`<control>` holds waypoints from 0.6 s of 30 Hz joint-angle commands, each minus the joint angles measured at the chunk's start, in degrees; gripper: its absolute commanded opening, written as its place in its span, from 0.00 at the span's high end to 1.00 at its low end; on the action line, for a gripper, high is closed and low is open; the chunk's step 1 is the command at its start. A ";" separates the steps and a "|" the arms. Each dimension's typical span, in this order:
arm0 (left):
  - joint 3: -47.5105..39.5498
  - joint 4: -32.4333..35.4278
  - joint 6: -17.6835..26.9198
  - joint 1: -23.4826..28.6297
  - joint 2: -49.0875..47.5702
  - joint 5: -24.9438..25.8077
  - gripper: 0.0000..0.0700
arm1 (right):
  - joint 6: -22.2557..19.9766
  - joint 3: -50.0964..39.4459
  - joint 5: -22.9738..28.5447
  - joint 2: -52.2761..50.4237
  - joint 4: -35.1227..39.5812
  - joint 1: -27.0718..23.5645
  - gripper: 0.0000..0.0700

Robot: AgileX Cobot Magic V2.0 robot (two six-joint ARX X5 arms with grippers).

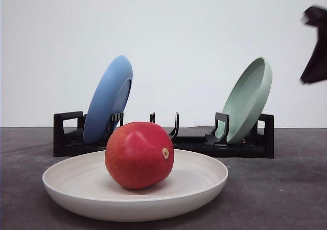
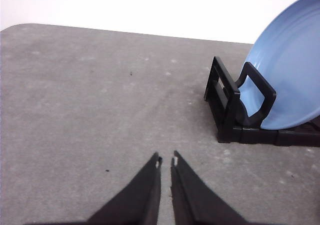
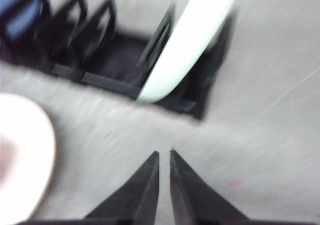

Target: Place pomegranate in white plate

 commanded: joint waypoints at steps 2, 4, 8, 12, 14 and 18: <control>-0.55 0.74 -0.28 0.07 -0.02 0.13 0.98 | -1.92 -3.72 0.33 -6.07 0.44 -1.35 0.95; -0.55 0.74 -0.28 0.07 -0.02 0.13 0.98 | -1.87 -7.05 0.33 -11.23 0.67 -2.72 0.95; -0.55 0.74 -0.28 0.07 -0.02 0.13 0.98 | -1.02 -13.97 0.33 -21.84 0.67 -6.29 0.95; -0.55 0.74 -0.28 0.07 -0.02 0.13 0.98 | -0.10 -19.33 0.35 -30.73 0.67 -9.80 0.95; -0.55 0.74 -0.28 0.07 -0.02 0.13 0.98 | -0.18 -21.33 0.33 -34.52 0.71 -11.37 0.95; -0.55 0.74 -0.28 0.07 -0.02 0.13 0.98 | -0.21 -24.40 0.34 -40.28 0.95 -13.68 0.95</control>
